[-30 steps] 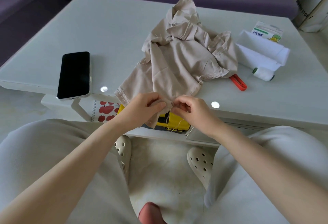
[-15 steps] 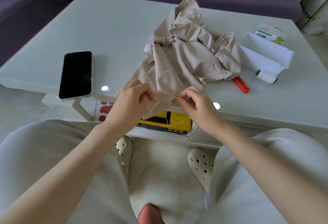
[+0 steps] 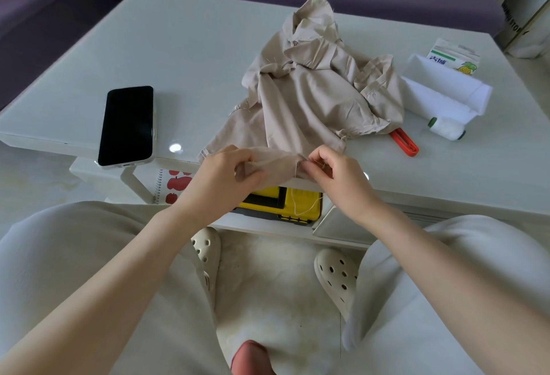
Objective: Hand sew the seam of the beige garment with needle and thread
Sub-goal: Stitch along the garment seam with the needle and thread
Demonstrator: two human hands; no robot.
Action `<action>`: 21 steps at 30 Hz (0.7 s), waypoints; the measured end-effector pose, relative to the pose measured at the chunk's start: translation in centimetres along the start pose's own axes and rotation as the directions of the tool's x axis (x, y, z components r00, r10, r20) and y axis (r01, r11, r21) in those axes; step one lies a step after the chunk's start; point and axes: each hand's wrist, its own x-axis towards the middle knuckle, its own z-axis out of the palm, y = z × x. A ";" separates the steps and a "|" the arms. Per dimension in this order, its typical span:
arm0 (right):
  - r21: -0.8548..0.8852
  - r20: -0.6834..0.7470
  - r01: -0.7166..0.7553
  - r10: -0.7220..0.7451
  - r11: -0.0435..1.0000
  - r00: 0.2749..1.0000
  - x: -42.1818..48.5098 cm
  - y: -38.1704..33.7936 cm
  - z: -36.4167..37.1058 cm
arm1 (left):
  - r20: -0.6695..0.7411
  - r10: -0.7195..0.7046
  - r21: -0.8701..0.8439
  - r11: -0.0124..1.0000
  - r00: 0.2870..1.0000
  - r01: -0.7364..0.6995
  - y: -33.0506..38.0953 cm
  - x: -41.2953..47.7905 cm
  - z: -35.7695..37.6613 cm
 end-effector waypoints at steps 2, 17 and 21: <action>-0.053 0.017 0.003 -0.002 0.999 1.000 -0.1 0.0 -0.1 | -0.081 0.010 -0.079 0.997 0.997 -0.016 0.7 0.1 -0.2; -0.003 -0.046 0.315 -0.315 0.949 0.948 0.7 -2.9 -0.5 | -0.076 0.067 -0.325 0.942 0.995 -0.088 1.9 -0.2 -0.5; -0.041 -0.038 0.363 -0.365 0.931 0.930 1.3 -2.8 -0.3 | -0.041 0.103 -0.367 0.923 0.994 -0.110 2.0 -0.3 -0.6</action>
